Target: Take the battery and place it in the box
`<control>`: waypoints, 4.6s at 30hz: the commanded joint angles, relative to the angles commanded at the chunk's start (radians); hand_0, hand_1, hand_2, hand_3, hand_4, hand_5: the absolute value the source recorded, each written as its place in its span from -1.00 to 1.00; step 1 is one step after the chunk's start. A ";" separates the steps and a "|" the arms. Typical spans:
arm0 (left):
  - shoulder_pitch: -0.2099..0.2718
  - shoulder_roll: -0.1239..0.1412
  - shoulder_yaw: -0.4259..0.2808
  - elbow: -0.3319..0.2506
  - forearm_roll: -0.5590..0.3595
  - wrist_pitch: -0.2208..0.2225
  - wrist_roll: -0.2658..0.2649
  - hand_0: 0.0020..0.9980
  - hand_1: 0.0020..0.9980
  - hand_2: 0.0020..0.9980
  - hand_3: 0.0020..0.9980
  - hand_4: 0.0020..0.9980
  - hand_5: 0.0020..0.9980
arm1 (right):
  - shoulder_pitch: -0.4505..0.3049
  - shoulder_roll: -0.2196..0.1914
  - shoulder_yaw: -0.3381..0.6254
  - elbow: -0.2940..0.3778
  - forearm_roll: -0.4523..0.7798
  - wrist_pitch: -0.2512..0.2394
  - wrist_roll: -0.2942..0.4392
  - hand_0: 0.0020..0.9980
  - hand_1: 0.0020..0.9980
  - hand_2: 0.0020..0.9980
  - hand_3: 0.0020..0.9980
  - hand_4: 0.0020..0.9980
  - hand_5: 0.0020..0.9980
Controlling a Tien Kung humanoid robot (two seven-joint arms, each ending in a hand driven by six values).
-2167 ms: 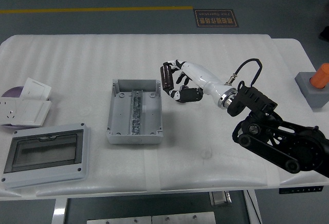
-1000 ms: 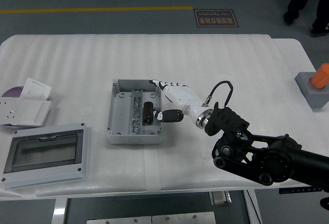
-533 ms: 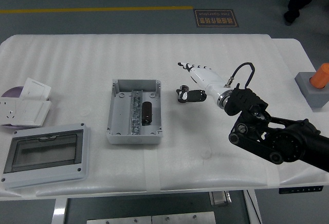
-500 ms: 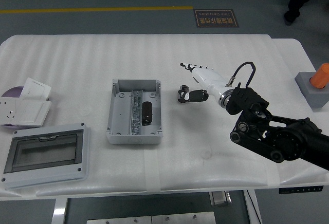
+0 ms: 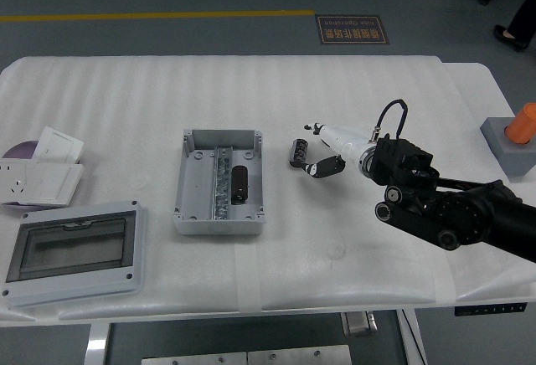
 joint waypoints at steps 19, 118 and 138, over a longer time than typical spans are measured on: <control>-0.010 0.008 0.009 0.000 0.006 0.000 -0.003 0.24 0.30 0.02 0.08 0.19 -0.38 | 0.062 0.058 -0.086 -0.091 0.035 0.010 0.000 0.87 0.71 0.84 0.98 0.55 -0.11; -0.006 0.000 -0.012 -0.001 0.026 0.003 -0.004 0.24 0.30 0.03 0.10 0.18 -0.28 | 0.013 0.008 -0.079 -0.029 0.047 -0.019 0.088 0.74 0.57 0.73 1.00 0.83 0.11; -0.010 0.000 -0.019 -0.002 0.033 0.004 -0.005 0.24 0.29 0.03 0.10 0.14 -0.23 | 0.000 0.010 -0.141 -0.079 0.031 -0.090 0.107 0.68 0.49 0.57 0.98 0.81 0.10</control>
